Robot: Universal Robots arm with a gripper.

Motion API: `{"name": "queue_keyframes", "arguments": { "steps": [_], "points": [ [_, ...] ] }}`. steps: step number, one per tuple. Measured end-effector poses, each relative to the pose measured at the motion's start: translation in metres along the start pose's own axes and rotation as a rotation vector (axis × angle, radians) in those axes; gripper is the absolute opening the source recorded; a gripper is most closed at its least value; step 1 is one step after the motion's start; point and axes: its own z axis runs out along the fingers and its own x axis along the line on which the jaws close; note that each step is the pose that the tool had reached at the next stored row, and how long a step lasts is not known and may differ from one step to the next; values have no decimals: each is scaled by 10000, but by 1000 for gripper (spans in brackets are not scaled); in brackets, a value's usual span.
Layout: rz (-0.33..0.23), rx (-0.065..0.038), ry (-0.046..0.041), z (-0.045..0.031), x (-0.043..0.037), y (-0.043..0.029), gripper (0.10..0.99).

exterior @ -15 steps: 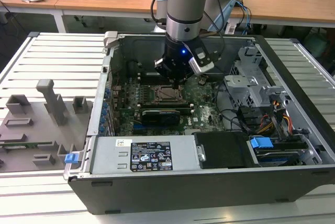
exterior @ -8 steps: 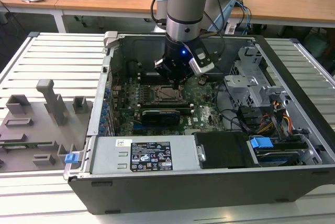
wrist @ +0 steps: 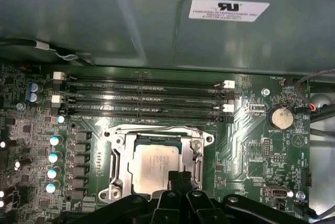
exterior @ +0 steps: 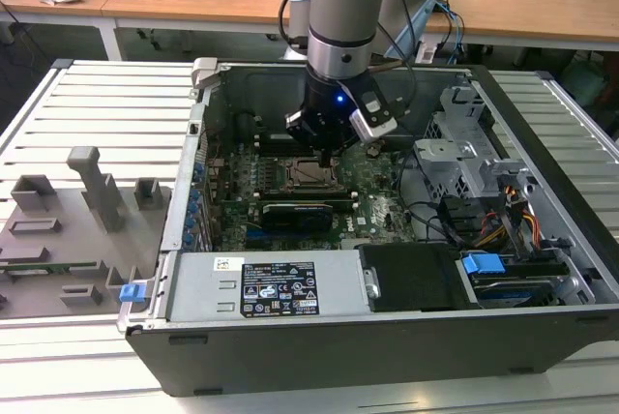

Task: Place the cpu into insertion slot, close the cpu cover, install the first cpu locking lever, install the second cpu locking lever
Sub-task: 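Install the second cpu locking lever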

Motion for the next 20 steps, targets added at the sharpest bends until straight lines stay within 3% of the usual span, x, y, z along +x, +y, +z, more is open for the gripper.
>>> {"name": "queue_keyframes", "arguments": {
  "steps": [5,11,17,20],
  "points": [
    [1,1,0,-6,2,-49,106],
    [-1,-6,-1,-78,1,-49,106],
    [1,-28,-2,-91,30,-218,106],
    [6,-209,-8,-88,63,-291,106]
  ]
}}
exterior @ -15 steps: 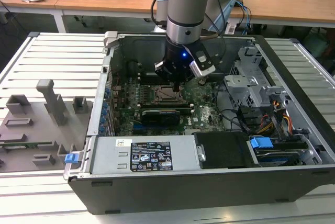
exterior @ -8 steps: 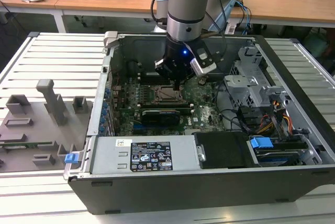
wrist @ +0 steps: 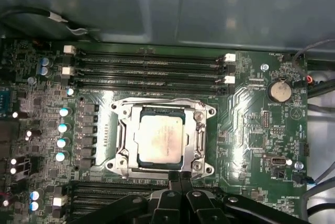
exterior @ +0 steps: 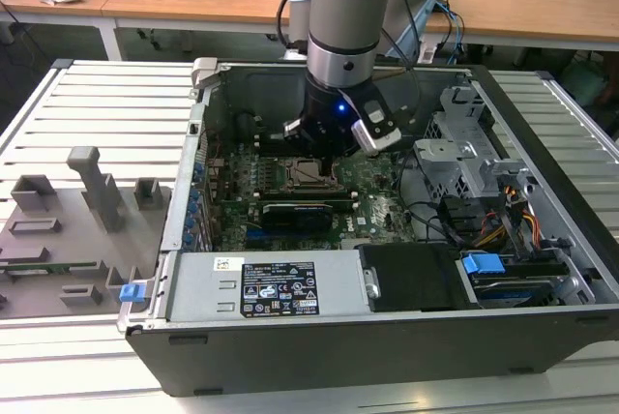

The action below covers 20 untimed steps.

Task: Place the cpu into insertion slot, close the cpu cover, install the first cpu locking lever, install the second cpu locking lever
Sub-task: 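Install the second cpu locking lever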

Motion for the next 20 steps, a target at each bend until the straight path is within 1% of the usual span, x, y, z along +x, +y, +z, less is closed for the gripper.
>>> {"name": "queue_keyframes", "arguments": {
  "steps": [1,2,5,7,8,10,11,13,15,16,19,20],
  "points": [
    [-1,-47,-2,1,22,-29,106],
    [-1,-65,-3,1,43,-48,106],
    [-2,-82,-3,1,116,-84,106],
    [-3,-85,-4,4,209,-92,106],
    [0,-86,-5,13,277,-90,106],
    [-1,-84,-2,71,307,-94,106],
    [-1,-91,0,78,314,-98,106],
    [0,-160,-5,79,352,-117,106],
    [3,-258,-8,75,453,-145,106],
    [-1,-287,-10,76,464,-164,106],
    [-25,-368,-12,111,466,-182,106],
    [-27,-411,-13,124,468,-210,106]
  ]
}}
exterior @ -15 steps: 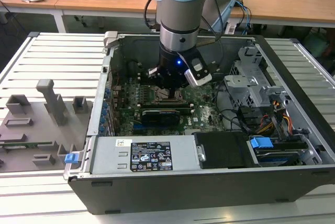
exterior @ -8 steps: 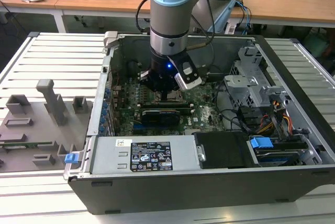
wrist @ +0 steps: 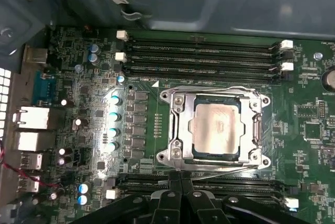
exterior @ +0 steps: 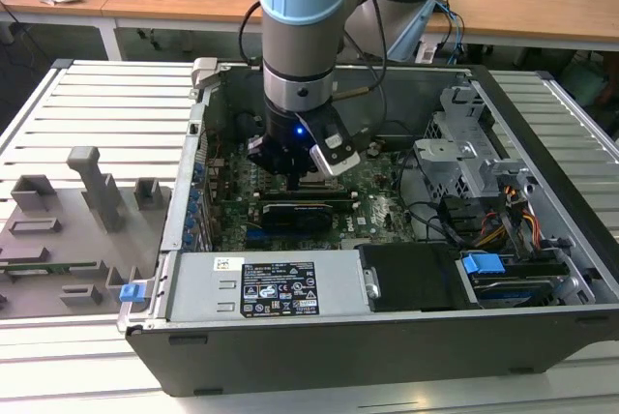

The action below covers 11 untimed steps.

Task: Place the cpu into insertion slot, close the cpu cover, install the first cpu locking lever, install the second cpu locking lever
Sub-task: 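Install the second cpu locking lever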

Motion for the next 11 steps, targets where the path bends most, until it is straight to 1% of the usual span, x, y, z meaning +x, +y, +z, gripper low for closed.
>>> {"name": "queue_keyframes", "arguments": {
  "steps": [2,4,5,6,7,8,11],
  "points": [
    [2,-131,-6,4,5,-44,106],
    [4,-306,-13,3,11,-57,106],
    [6,-430,-19,3,15,-60,106],
    [8,-586,-26,7,24,-66,106],
    [-29,-667,-24,16,31,-70,106],
    [-74,-699,-18,23,36,-73,106],
    [-202,-819,-2,89,50,-82,106]
  ]
}}
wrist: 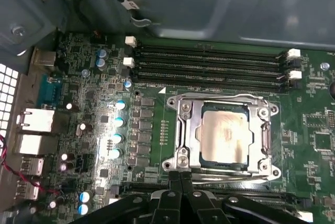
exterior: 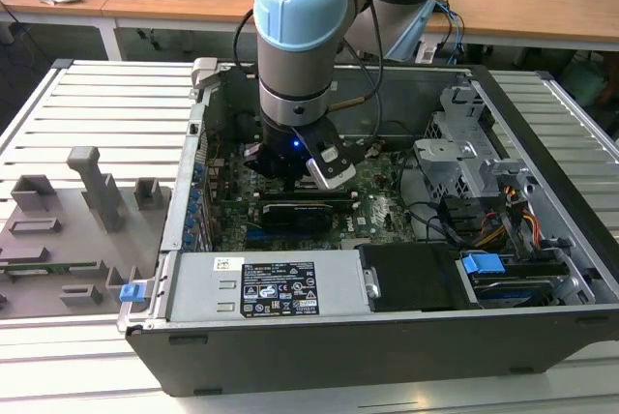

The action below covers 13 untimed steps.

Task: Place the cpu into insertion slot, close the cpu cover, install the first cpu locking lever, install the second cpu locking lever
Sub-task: 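Install the second cpu locking lever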

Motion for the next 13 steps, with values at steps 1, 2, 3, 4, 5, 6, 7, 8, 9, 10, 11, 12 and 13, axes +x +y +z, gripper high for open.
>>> {"name": "queue_keyframes", "arguments": {
  "steps": [1,2,3,4,5,6,7,8,9,10,11,12,13],
  "points": [
    [0,-50,-4,12,7,-2,106],
    [-1,-87,-6,21,13,-3,106],
    [-2,-100,-8,27,16,-5,106],
    [-1,-115,-9,32,19,-5,106],
    [-1,-136,-10,37,23,-7,106],
    [1,-172,-11,40,30,-7,106],
    [-1,-240,-16,52,38,-9,106],
    [0,-264,-18,64,39,-11,106],
    [1,-296,-21,73,42,-13,106],
    [2,-315,-22,77,46,-14,106],
    [2,-331,-23,79,50,-14,106],
    [2,-350,-24,82,59,-14,106],
    [0,-366,-24,88,64,-15,106]
  ]
}}
